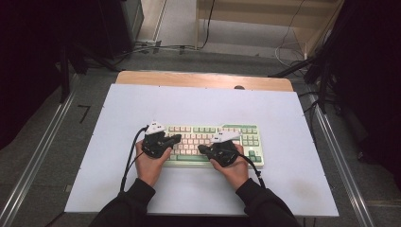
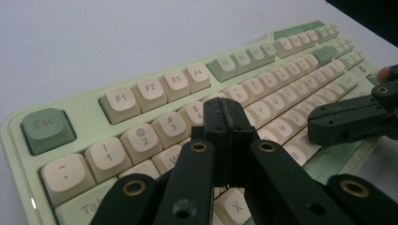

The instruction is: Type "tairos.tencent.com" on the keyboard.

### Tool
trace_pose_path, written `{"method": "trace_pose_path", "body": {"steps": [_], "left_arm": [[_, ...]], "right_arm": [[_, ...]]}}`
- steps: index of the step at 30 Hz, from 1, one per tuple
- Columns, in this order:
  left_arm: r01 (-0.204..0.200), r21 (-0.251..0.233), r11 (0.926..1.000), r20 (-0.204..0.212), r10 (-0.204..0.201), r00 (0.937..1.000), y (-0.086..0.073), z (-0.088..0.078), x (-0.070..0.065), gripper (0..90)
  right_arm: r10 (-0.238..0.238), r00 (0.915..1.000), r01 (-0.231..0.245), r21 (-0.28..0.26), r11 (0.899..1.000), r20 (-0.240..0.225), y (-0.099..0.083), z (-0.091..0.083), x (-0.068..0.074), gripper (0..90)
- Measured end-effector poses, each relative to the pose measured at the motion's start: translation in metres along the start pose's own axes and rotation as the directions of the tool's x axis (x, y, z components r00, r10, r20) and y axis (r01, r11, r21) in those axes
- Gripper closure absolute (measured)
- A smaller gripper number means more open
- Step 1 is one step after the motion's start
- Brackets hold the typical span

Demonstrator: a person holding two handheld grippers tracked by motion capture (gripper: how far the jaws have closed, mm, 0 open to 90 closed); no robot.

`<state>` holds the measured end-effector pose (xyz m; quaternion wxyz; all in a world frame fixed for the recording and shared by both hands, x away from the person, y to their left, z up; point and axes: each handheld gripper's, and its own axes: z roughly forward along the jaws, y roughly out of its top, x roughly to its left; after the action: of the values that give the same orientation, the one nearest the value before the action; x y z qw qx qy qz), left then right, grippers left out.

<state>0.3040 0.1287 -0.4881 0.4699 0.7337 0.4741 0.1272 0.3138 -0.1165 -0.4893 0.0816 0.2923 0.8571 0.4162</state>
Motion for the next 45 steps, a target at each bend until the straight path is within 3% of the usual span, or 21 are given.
{"method": "trace_pose_path", "body": {"steps": [16, 22, 45], "left_arm": [[-0.003, -0.004, 1.0000, 0.005, 0.003, 1.0000, 0.000, -0.001, -0.001, 90.0], [-0.006, -0.001, 1.0000, 0.008, 0.006, 0.9999, 0.000, -0.001, -0.001, 90.0], [-0.030, 0.007, 0.9995, 0.033, 0.029, 0.9990, -0.004, -0.009, -0.007, 90.0]], "right_arm": [[-0.006, 1.0000, 0.006, 0.021, 1.000, 0.002, -0.001, 0.005, 0.000, 88.2], [-0.006, 1.0000, 0.006, -0.009, 1.000, -0.004, 0.002, -0.002, 0.002, 88.2], [0.020, 0.9997, -0.020, -0.037, 0.999, 0.014, 0.003, -0.014, -0.006, 88.2]]}}
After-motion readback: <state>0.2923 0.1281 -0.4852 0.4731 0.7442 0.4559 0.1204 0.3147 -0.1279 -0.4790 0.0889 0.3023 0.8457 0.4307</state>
